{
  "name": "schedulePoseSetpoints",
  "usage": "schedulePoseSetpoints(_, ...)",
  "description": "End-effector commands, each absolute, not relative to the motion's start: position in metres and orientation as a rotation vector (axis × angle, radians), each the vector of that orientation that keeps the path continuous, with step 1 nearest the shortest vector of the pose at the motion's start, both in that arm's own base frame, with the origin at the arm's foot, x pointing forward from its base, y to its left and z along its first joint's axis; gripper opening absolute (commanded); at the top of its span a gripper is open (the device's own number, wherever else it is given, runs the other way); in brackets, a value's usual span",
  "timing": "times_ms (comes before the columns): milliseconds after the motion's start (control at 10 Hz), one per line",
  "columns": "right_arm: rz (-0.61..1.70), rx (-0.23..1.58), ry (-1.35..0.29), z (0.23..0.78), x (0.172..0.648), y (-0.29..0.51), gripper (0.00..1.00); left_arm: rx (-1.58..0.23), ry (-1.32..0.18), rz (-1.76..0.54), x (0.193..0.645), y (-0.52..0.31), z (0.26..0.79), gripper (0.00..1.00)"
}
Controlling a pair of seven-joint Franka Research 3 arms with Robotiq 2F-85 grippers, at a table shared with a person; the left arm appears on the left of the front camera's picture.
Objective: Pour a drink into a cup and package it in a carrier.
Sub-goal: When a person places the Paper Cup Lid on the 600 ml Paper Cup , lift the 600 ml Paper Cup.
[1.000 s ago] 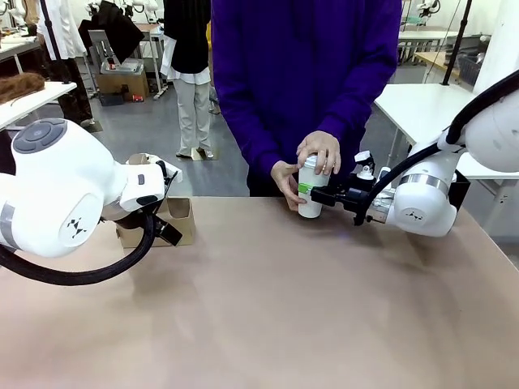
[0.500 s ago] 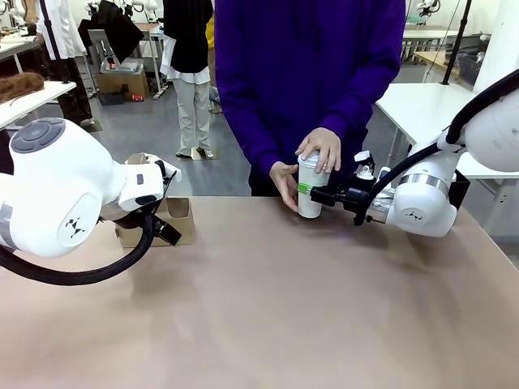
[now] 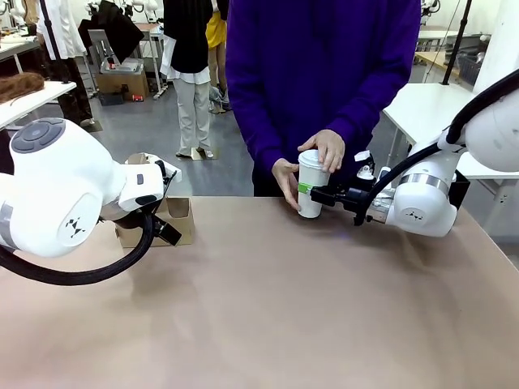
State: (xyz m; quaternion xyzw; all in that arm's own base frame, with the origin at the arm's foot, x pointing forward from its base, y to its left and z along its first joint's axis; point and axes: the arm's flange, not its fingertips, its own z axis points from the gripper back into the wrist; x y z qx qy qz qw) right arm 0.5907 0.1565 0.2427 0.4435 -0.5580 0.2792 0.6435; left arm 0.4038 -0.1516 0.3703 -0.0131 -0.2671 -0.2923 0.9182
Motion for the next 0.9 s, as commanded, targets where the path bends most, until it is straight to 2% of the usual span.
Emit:
schedulePoseSetpoints(0, 0.635, 1.012, -1.284, 0.249, 0.5896, 0.1582, 0.8, -0.029, -0.55, -0.601, 0.4036, -0.1516, 0.3706, 1.0)
schedulePoseSetpoints(800, 0.635, 1.012, -1.284, 0.249, 0.5896, 0.1582, 0.8, -0.029, -0.55, -0.601, 0.4036, -0.1516, 0.3706, 1.0)
